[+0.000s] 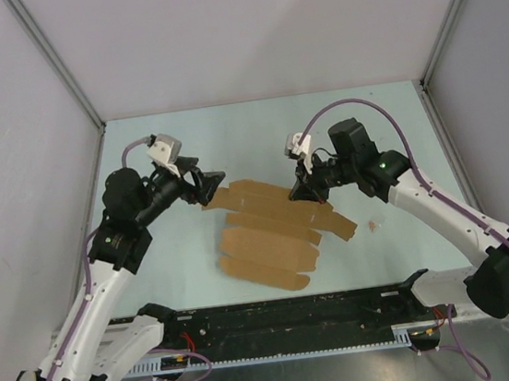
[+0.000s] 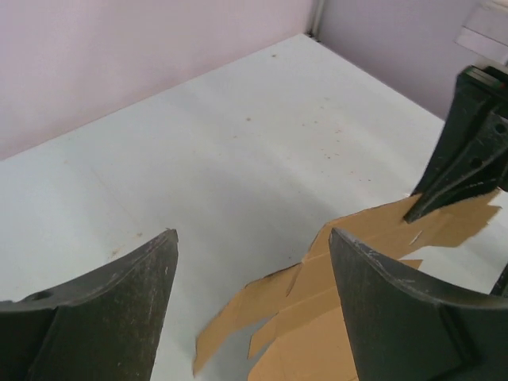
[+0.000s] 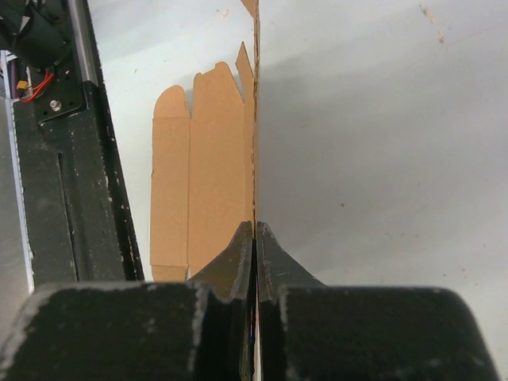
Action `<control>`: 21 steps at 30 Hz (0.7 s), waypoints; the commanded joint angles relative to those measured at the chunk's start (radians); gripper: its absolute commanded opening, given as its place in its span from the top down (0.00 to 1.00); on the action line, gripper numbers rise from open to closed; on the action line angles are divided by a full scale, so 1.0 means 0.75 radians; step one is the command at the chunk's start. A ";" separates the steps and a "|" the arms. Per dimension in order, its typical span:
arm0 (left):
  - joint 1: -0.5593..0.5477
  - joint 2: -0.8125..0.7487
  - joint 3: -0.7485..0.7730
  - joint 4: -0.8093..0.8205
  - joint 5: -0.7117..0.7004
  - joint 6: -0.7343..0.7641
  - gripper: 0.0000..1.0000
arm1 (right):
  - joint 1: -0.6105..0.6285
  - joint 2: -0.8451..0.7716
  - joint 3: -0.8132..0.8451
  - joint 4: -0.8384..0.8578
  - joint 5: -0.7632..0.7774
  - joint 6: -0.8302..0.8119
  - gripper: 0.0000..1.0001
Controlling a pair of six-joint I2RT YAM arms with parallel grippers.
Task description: Fold the paper box
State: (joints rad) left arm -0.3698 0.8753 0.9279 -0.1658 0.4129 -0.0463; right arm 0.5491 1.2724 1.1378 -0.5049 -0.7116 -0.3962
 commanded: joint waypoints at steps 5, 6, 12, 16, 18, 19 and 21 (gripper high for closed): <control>0.023 -0.007 -0.057 0.049 -0.199 -0.167 0.32 | 0.108 -0.013 0.054 -0.061 0.245 0.121 1.00; 0.025 0.003 -0.055 0.061 -0.195 -0.177 0.34 | 0.115 -0.011 0.054 -0.063 0.251 0.129 1.00; 0.039 0.070 -0.035 0.088 -0.140 -0.253 0.68 | 0.149 0.001 0.054 -0.092 0.272 0.135 1.00; 0.070 0.099 -0.018 0.094 0.009 -0.286 0.97 | 0.153 -0.007 0.056 -0.084 0.290 0.152 1.00; 0.098 0.128 -0.008 0.094 0.118 -0.310 1.00 | 0.153 -0.013 0.054 -0.075 0.294 0.170 1.00; 0.111 0.138 -0.004 0.094 0.163 -0.302 1.00 | 0.155 -0.013 0.054 -0.073 0.300 0.176 1.00; 0.135 0.154 -0.002 0.094 0.253 -0.294 1.00 | 0.158 -0.013 0.056 -0.077 0.319 0.189 1.00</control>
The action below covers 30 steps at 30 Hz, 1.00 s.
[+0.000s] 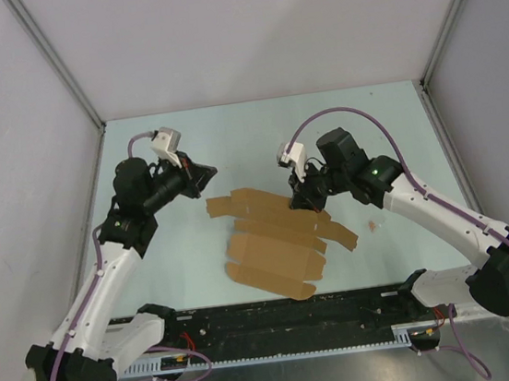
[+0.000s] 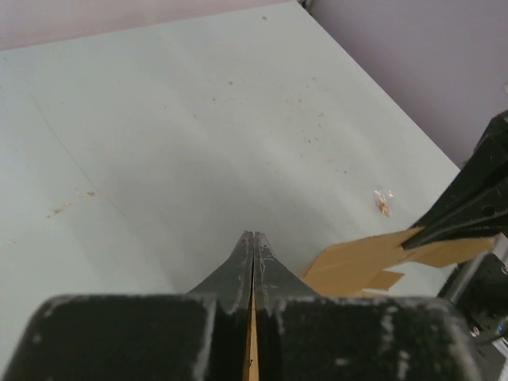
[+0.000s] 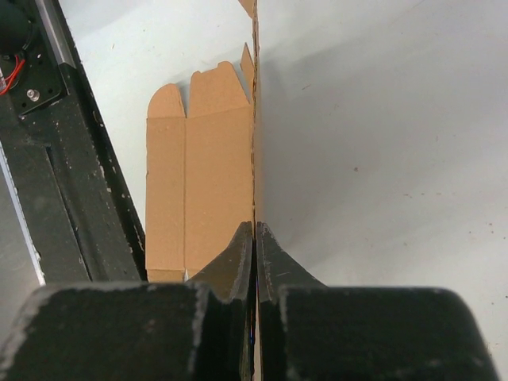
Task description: Fold the paper box
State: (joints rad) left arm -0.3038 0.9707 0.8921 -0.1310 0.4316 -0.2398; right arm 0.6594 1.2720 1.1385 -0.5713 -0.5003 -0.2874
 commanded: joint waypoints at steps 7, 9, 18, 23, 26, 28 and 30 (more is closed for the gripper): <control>0.051 -0.065 -0.013 0.046 0.473 0.084 0.45 | 0.009 -0.015 0.055 -0.018 0.031 0.027 1.00; 0.051 -0.073 -0.026 0.046 0.590 0.143 0.36 | 0.008 -0.015 0.055 -0.020 0.029 0.027 1.00; 0.047 -0.049 -0.065 0.007 0.574 0.244 0.20 | 0.011 -0.029 0.055 -0.040 -0.012 0.015 1.00; -0.006 -0.002 -0.085 -0.009 0.513 0.283 0.20 | 0.011 -0.029 0.053 -0.040 -0.026 0.009 1.00; -0.053 0.037 -0.069 -0.011 0.500 0.293 0.23 | 0.013 -0.021 0.055 -0.042 -0.043 0.007 1.00; -0.096 0.078 -0.054 -0.013 0.492 0.303 0.27 | 0.017 -0.019 0.055 -0.042 -0.045 0.007 1.00; -0.128 0.109 -0.040 -0.017 0.472 0.316 0.30 | 0.025 -0.017 0.053 -0.044 -0.041 0.009 1.00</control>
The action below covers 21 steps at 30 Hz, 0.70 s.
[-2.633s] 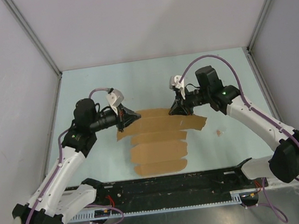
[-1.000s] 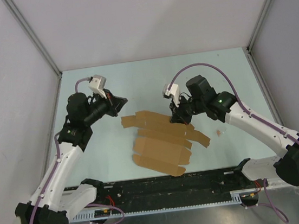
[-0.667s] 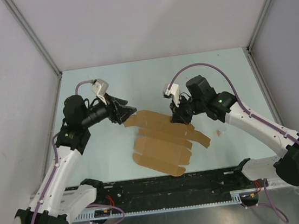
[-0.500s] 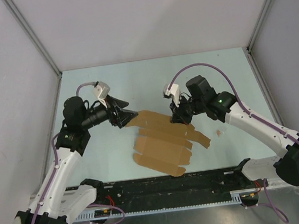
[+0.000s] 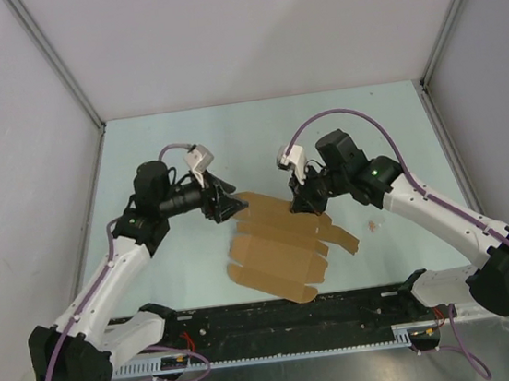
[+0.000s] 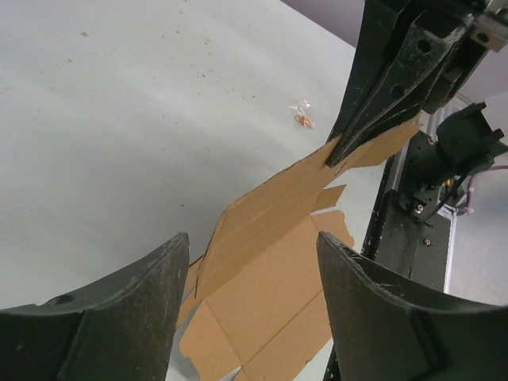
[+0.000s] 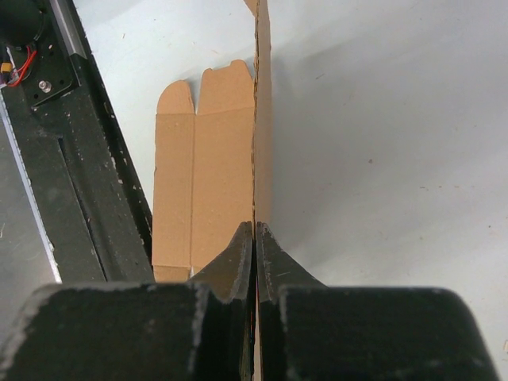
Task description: Fold the paper box
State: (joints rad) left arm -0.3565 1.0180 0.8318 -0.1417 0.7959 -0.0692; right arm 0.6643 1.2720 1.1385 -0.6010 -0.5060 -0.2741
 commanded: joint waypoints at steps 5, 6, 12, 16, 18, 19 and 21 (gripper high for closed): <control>-0.085 0.068 0.049 -0.038 -0.092 0.141 0.37 | 0.022 -0.021 0.055 -0.013 -0.029 -0.011 1.00; -0.093 0.070 0.051 -0.056 -0.128 0.150 0.38 | 0.022 -0.023 0.055 -0.013 -0.035 -0.011 1.00; -0.114 0.087 0.077 -0.134 -0.229 0.211 0.51 | 0.028 -0.019 0.055 -0.004 -0.043 -0.013 1.00; -0.122 0.097 0.094 -0.159 -0.247 0.225 0.63 | 0.035 -0.015 0.053 -0.004 -0.043 -0.013 1.00; -0.130 0.097 0.098 -0.167 -0.247 0.225 0.70 | 0.035 -0.015 0.055 -0.007 -0.041 -0.013 1.00; -0.134 0.099 0.102 -0.169 -0.249 0.223 0.72 | 0.035 -0.015 0.055 -0.007 -0.041 -0.013 1.00; -0.144 0.097 0.106 -0.177 -0.255 0.221 0.76 | 0.035 -0.013 0.055 -0.009 -0.037 -0.013 1.00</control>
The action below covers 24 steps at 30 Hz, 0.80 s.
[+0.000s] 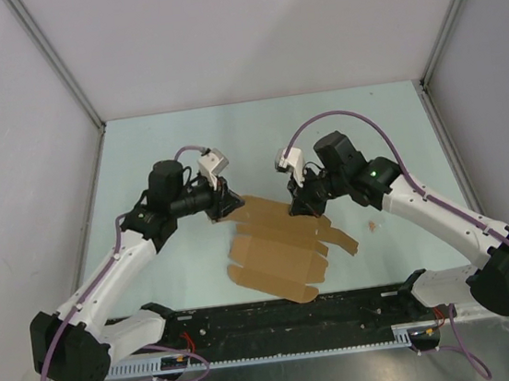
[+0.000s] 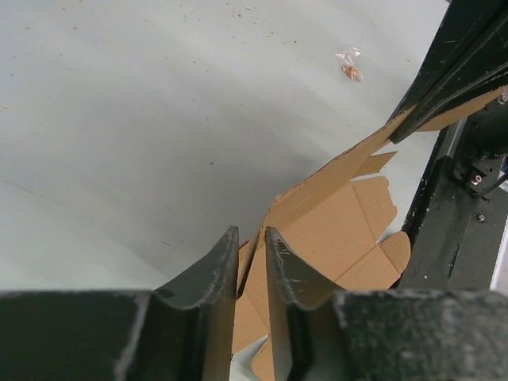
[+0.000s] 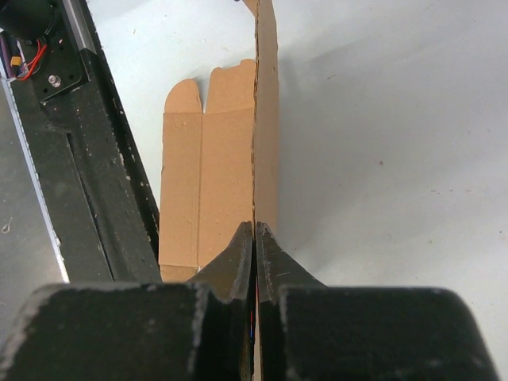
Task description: Fold the paper box
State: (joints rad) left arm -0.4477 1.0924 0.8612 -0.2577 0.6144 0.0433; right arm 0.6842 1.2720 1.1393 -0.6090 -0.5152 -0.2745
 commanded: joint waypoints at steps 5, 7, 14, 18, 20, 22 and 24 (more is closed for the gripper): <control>-0.068 -0.012 0.081 -0.049 -0.087 0.057 0.83 | 0.018 -0.019 0.054 0.016 -0.009 0.004 1.00; -0.088 -0.010 0.099 -0.065 -0.144 0.043 0.83 | 0.035 -0.019 0.054 0.027 0.036 0.024 1.00; -0.213 0.012 0.181 -0.169 -0.463 -0.050 0.88 | 0.106 -0.019 0.054 0.057 0.149 0.075 1.00; -0.266 0.059 0.224 -0.249 -0.610 -0.109 0.87 | 0.123 -0.013 0.052 0.074 0.178 0.092 1.00; -0.293 0.088 0.236 -0.278 -0.659 -0.127 0.86 | 0.123 -0.011 0.054 0.080 0.184 0.098 1.00; -0.301 0.104 0.241 -0.292 -0.686 -0.158 0.86 | 0.125 -0.009 0.054 0.084 0.186 0.100 1.00; -0.305 0.108 0.241 -0.303 -0.700 -0.195 0.86 | 0.127 -0.011 0.052 0.086 0.192 0.100 1.00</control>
State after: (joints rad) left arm -0.6613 1.1625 1.0039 -0.4419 0.1696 -0.0322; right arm 0.7689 1.2716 1.1397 -0.5892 -0.3809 -0.2176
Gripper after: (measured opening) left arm 0.137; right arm 0.020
